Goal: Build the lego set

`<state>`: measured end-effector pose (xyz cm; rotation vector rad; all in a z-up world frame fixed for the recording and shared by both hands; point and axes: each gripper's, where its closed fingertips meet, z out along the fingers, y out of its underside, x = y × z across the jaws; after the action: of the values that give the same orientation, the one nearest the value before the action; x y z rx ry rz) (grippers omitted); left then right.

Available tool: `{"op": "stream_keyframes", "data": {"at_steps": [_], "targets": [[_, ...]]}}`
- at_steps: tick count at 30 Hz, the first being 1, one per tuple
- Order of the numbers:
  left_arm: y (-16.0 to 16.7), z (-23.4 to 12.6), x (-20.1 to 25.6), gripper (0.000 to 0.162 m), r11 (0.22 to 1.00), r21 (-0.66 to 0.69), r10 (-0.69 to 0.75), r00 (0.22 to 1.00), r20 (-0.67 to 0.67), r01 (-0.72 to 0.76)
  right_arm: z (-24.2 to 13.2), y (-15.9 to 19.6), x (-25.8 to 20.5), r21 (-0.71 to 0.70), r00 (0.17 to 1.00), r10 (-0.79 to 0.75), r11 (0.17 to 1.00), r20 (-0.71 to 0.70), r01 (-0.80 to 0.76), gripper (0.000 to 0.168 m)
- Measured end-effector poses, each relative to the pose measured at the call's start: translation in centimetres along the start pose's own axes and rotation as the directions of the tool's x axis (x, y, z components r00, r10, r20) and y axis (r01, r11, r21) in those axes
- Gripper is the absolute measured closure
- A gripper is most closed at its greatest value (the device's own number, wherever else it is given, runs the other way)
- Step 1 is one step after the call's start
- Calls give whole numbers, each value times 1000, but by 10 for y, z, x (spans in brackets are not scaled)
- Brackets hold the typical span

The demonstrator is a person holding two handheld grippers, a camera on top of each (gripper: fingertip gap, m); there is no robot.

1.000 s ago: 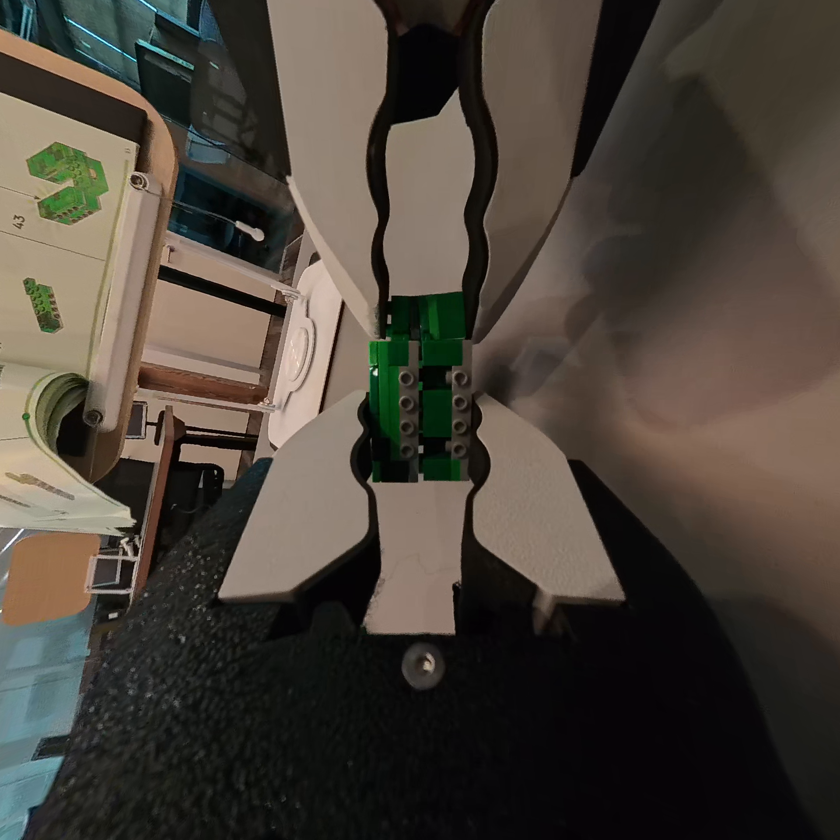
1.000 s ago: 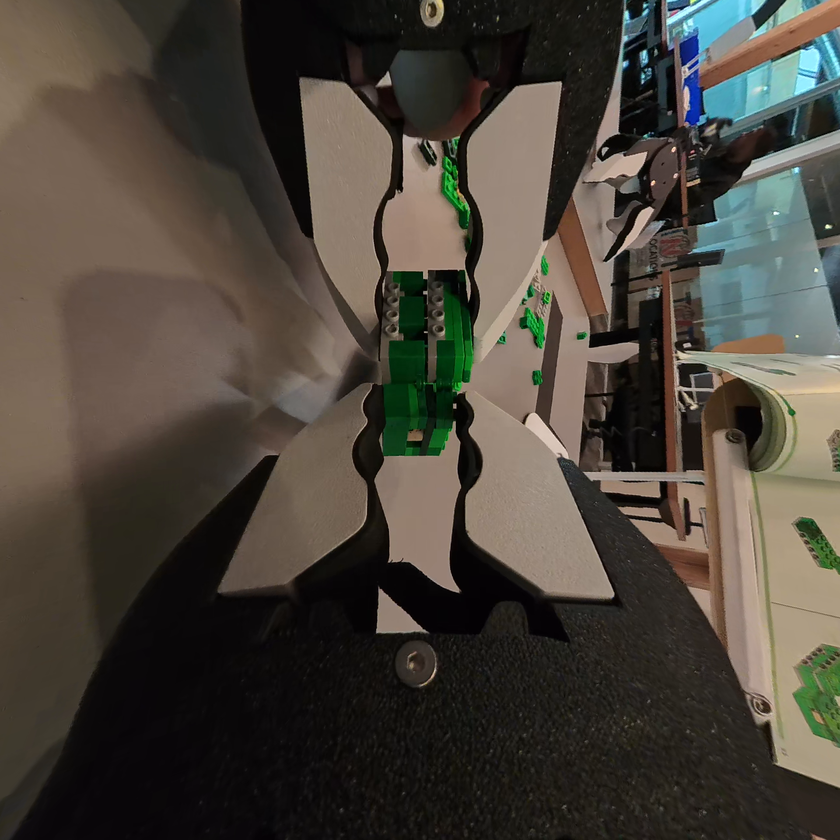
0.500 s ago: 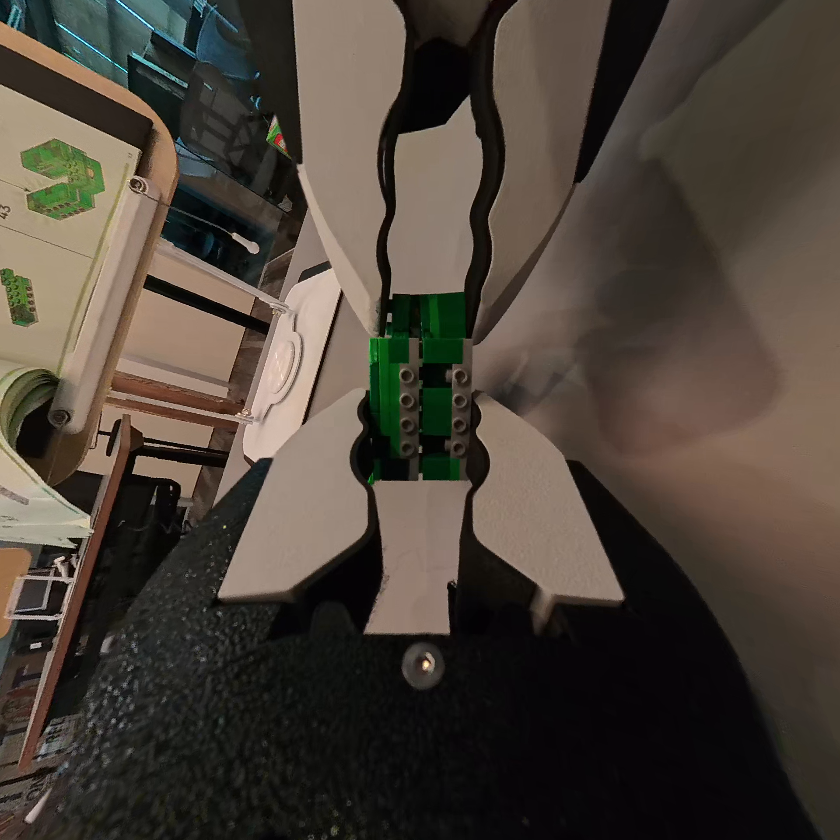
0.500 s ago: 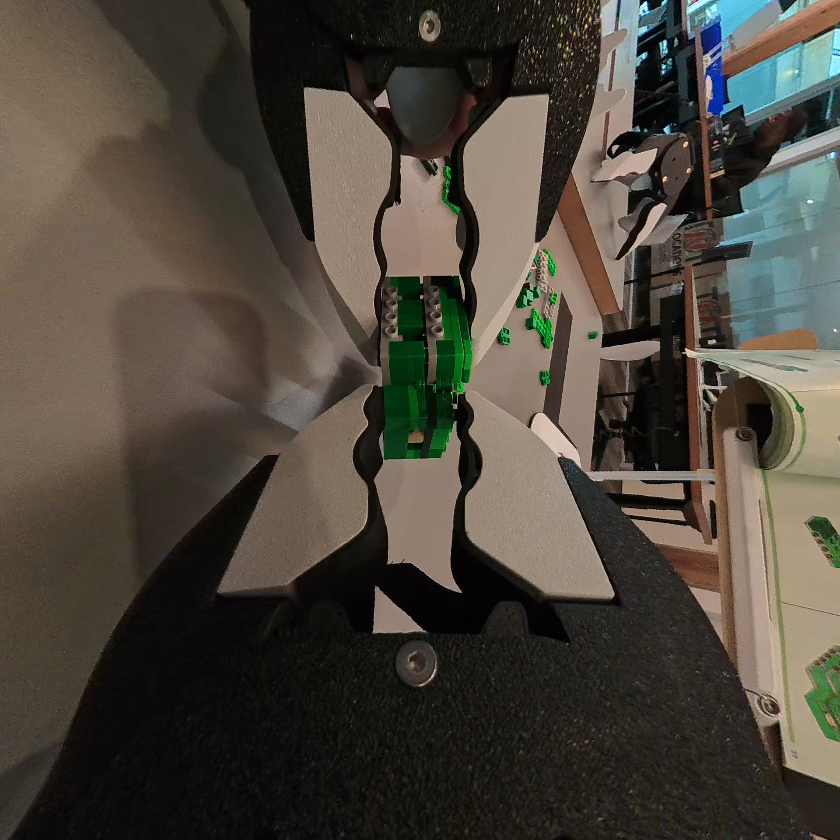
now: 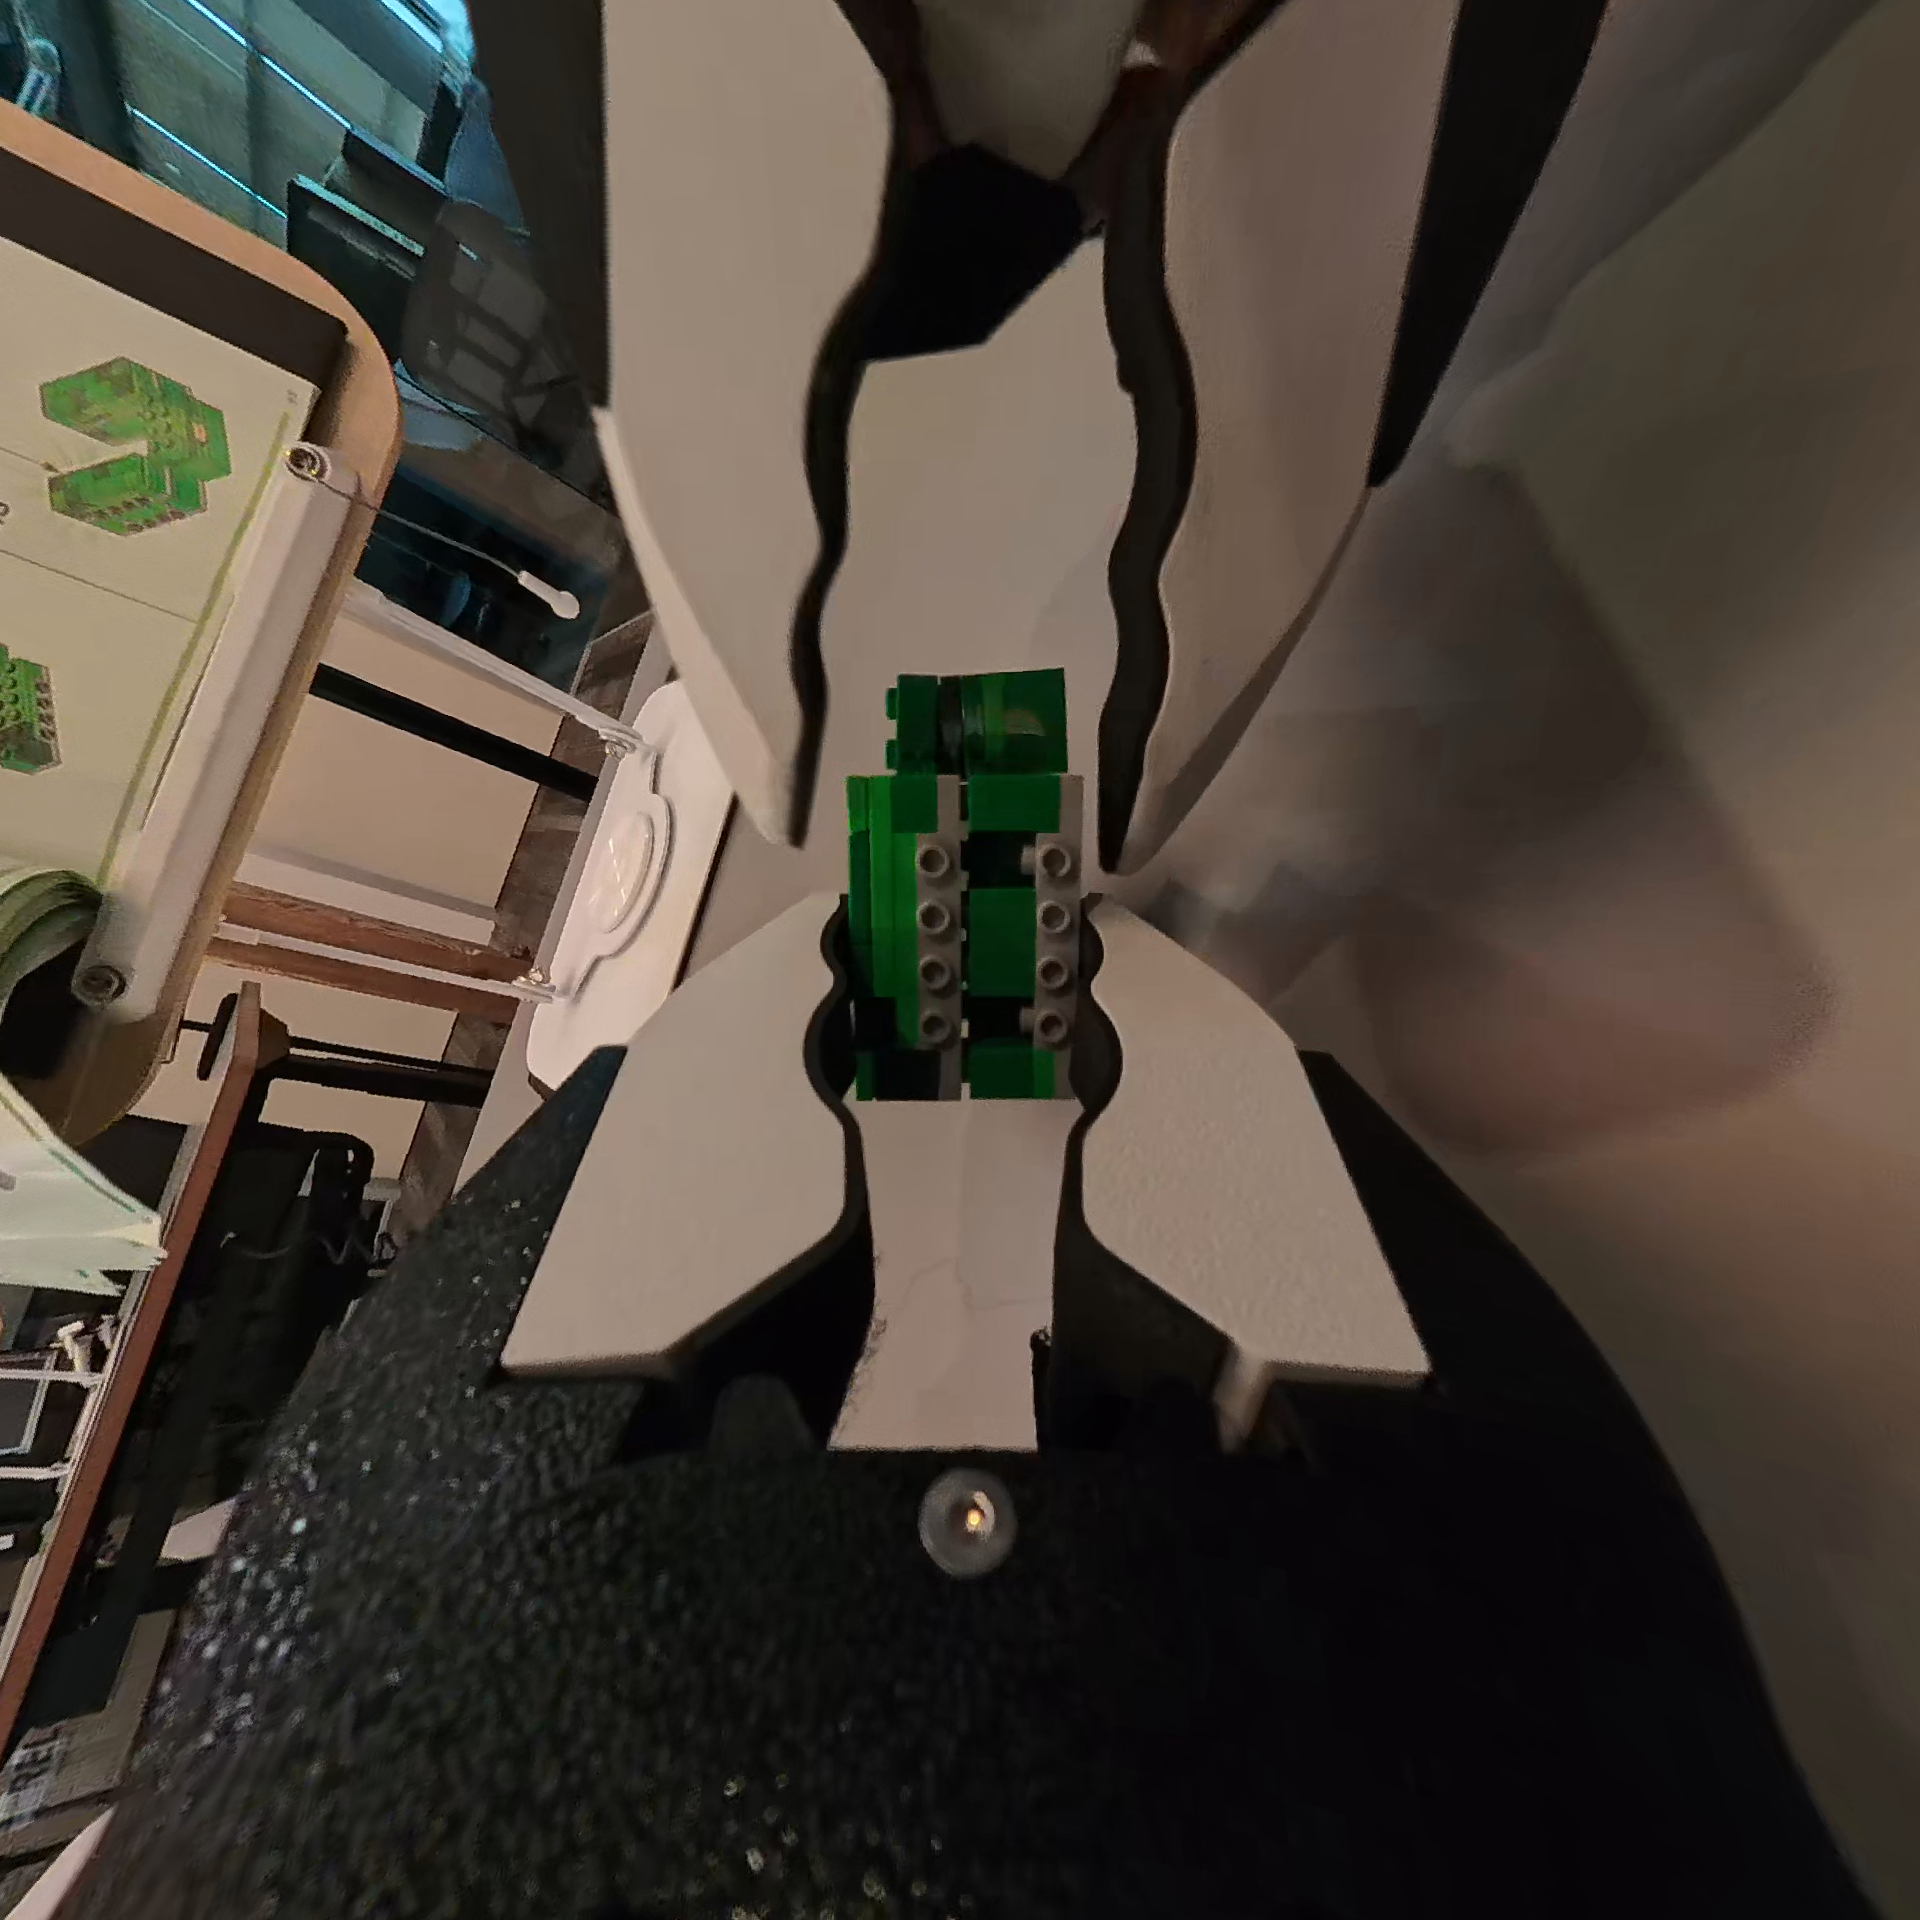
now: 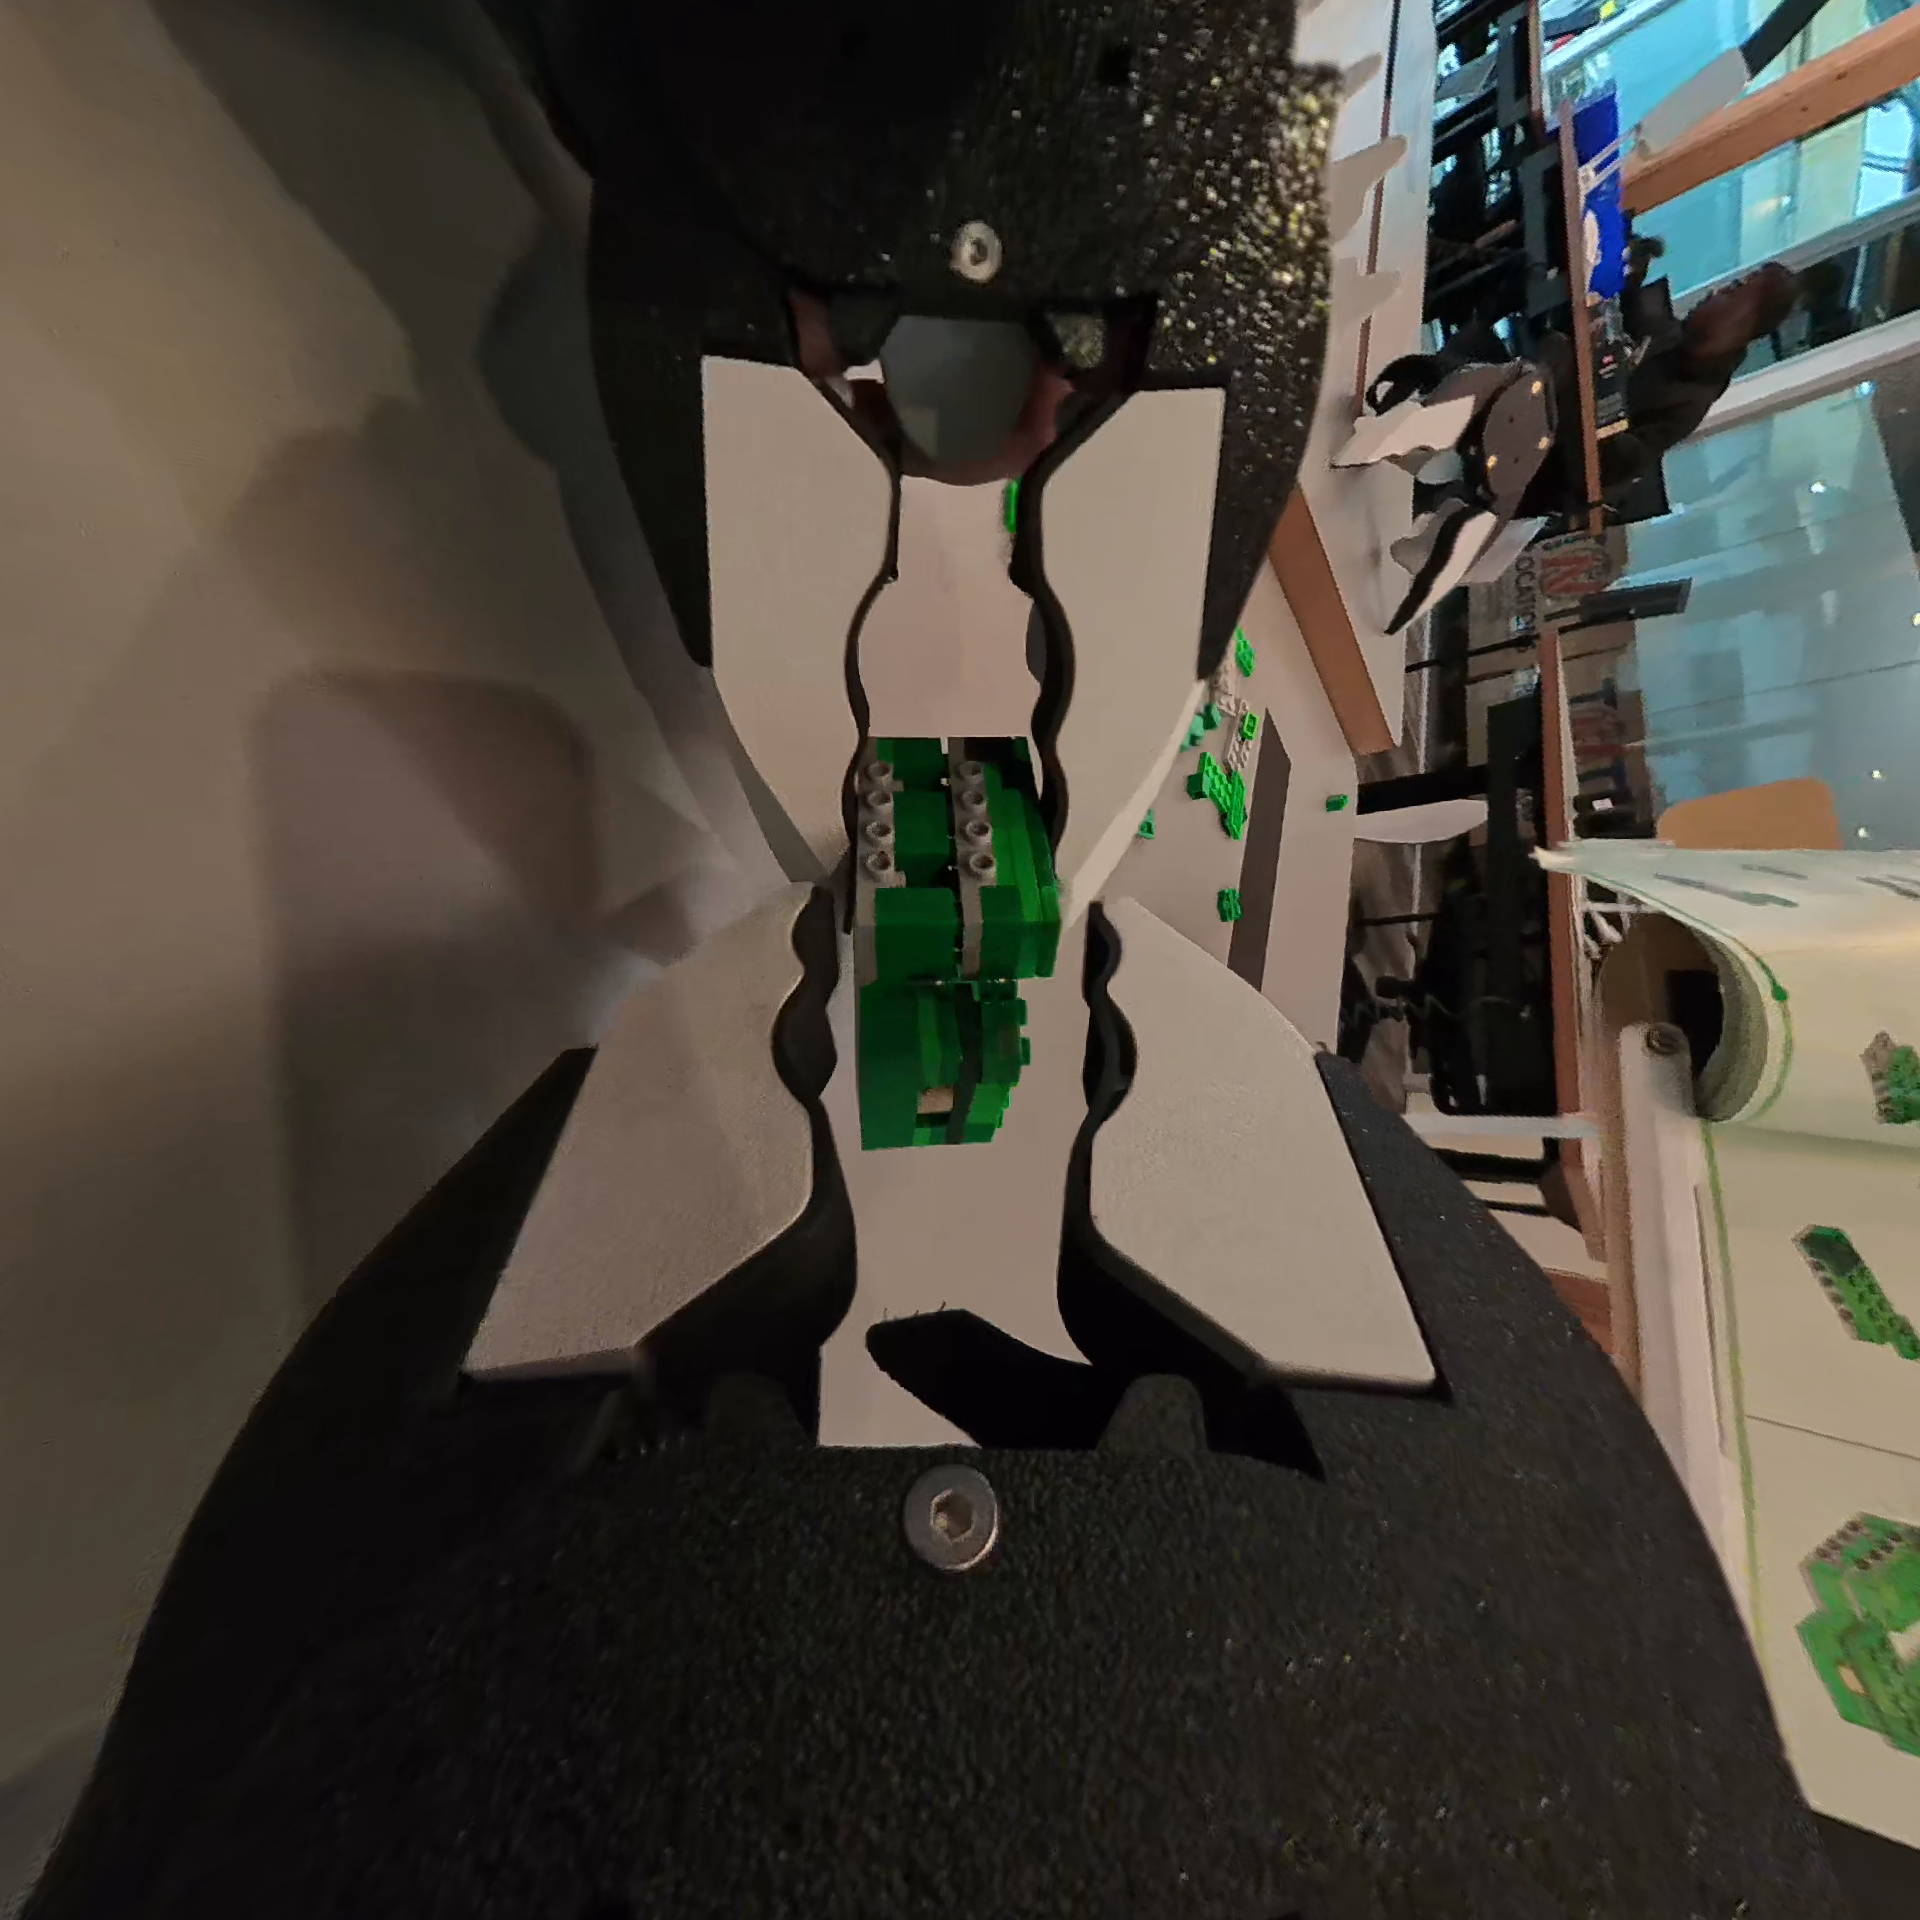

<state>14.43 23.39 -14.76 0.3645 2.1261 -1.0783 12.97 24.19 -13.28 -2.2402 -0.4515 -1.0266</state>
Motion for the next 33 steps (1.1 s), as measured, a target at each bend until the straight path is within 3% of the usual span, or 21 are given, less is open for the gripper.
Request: {"op": "stream_keyframes", "data": {"at_steps": [11,15,18,21,33], "targets": [[-12,-8,-4,123,996,81,-48,999,16,46,-7,-7,4,57,999,32,998,12,-32,133],[-8,-10,-9,105,996,75,-60,997,45,57,-14,-10,9,133,994,110,985,26,-113,133],[-16,-15,-9,119,988,145,-66,997,46,58,-19,-16,10,197,985,160,966,62,-170,133],[-23,-20,-10,120,978,191,-84,996,24,78,-24,-20,11,249,976,198,944,92,-215,133],[-28,-22,-7,125,980,172,-95,995,-18,97,-29,-22,10,289,967,220,924,129,-249,133]]}}
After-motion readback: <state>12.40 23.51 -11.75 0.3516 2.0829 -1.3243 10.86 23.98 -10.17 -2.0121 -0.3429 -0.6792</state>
